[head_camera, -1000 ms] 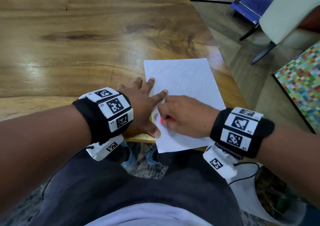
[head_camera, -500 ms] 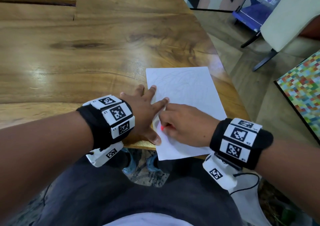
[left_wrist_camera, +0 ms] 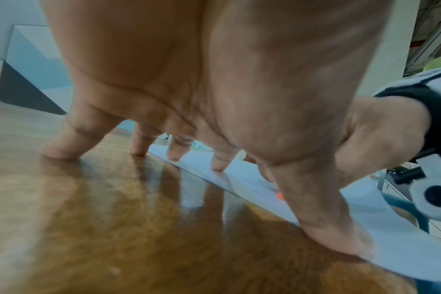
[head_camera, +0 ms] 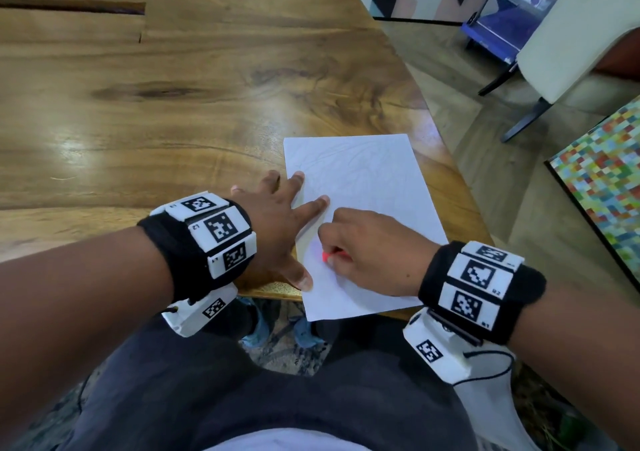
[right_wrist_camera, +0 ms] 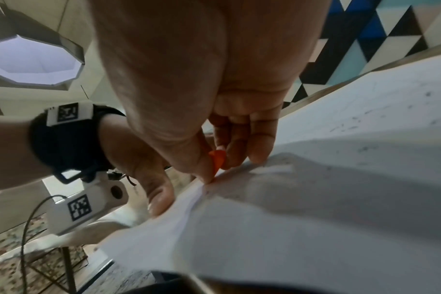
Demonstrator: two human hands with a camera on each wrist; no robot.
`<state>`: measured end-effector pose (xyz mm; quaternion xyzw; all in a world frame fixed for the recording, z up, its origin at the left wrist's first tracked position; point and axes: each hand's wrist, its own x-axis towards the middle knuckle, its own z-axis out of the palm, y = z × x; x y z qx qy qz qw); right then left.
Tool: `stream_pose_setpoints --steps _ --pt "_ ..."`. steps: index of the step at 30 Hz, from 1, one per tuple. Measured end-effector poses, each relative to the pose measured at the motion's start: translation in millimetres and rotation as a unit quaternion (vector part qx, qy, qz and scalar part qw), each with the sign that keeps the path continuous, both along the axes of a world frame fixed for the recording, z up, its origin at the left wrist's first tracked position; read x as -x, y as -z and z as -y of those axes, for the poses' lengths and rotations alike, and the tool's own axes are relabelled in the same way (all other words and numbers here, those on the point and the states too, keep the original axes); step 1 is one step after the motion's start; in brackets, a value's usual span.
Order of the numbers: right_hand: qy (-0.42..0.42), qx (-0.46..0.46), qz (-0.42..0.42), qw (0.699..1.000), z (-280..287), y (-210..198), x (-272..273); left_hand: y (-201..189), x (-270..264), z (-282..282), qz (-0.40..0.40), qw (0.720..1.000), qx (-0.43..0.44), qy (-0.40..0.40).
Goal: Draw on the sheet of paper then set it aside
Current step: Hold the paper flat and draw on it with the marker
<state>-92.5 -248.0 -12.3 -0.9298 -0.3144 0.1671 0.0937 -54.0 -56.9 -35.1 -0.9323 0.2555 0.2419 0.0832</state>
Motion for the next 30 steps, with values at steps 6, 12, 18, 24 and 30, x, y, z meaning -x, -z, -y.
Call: stream_pose_setpoints --steps 6,12,18,24,30 --pt "0.154 0.021 0.035 0.987 11 2 -37 -4 0 2 -0.007 1.0 0.004 -0.007" --pt "0.063 0.002 0.018 0.998 -9 1 -7 -8 1 4 -0.027 1.0 0.013 -0.011" --pt "0.139 0.02 0.032 0.99 4 0 -33 -11 1 6 -0.026 1.0 0.0 -0.008" --pt "0.229 -0.058 -0.037 0.971 32 4 -53 -23 -14 1 -0.011 0.999 0.034 -0.015" --pt "0.247 -0.078 -0.05 0.965 30 -1 -55 -8 -21 -7 0.033 0.997 0.015 -0.068"
